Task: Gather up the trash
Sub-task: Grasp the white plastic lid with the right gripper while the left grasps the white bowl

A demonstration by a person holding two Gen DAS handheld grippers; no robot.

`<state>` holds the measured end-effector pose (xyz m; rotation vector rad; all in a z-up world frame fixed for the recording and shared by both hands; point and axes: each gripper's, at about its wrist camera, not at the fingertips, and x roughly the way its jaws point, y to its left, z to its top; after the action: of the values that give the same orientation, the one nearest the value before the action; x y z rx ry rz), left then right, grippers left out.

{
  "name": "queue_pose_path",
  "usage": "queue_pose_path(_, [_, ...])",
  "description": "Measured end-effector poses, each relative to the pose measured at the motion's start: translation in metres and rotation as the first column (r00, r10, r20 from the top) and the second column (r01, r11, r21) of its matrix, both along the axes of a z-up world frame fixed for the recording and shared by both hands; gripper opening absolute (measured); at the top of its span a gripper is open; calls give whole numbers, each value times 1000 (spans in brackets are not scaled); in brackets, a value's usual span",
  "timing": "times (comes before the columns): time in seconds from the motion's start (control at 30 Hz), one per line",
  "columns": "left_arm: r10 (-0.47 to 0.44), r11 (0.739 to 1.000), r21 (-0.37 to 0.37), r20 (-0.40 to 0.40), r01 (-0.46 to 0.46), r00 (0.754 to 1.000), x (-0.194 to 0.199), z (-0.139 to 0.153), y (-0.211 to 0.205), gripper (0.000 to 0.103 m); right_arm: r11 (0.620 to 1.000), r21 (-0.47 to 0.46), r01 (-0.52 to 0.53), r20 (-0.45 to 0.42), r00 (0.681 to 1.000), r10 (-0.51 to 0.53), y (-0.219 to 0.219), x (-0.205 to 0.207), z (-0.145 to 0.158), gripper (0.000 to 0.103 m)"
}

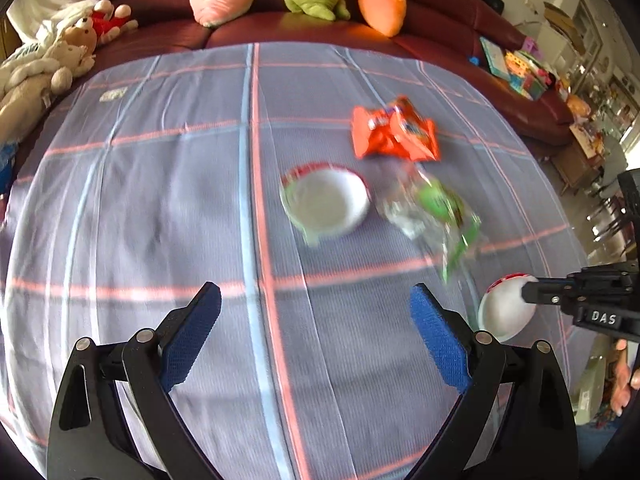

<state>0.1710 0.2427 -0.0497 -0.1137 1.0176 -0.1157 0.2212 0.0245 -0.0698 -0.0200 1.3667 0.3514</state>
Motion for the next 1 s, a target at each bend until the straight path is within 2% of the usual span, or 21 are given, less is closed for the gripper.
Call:
queue_pose_path(0.07, [8, 1000, 13, 10, -8, 1000, 15, 2, 4, 89, 1000, 0, 24, 5, 1000, -24, -8, 14, 0, 7])
queue_pose_path(0.2, [12, 1000, 26, -1, -12, 1000, 40, 0, 8, 67, 998, -11, 59, 22, 998, -59, -24, 31, 4, 7])
queue_pose_path(0.27, [19, 999, 38, -12, -19, 1000, 50, -5, 7, 60, 998, -12, 66, 25, 998, -65, -29, 35, 3, 7])
queue_pose_path(0.4, [21, 998, 59, -36, -19, 999, 58, -17, 1, 37, 997, -12, 80, 4, 997, -79, -41, 37, -3, 7])
queue_pose_path(0.43, [20, 998, 62, -42, -18, 999, 59, -19, 0, 35, 997, -10, 81, 2, 997, -81, -46, 35, -3, 7])
queue_pose_path(0.5, [20, 997, 80, -48, -16, 999, 58, -22, -5, 10, 996, 2, 89, 3, 996, -89, -49, 37, -3, 7])
queue_pose_path(0.67, [73, 991, 112, 7, -74, 997, 43, -10, -5, 5, 991, 32, 127, 26, 991, -128, -66, 33, 0, 7])
queue_pose_path(0.8, [96, 991, 95, 34, -98, 995, 30, 5, -3, 5, 984, 60, 168, 13, 985, -169, -82, 29, -2, 7])
queue_pose_path(1.0, [113, 992, 52, 79, -118, 990, 12, 30, -7, 5, 974, 71, 215, 41, 975, -218, -107, 20, 4, 7])
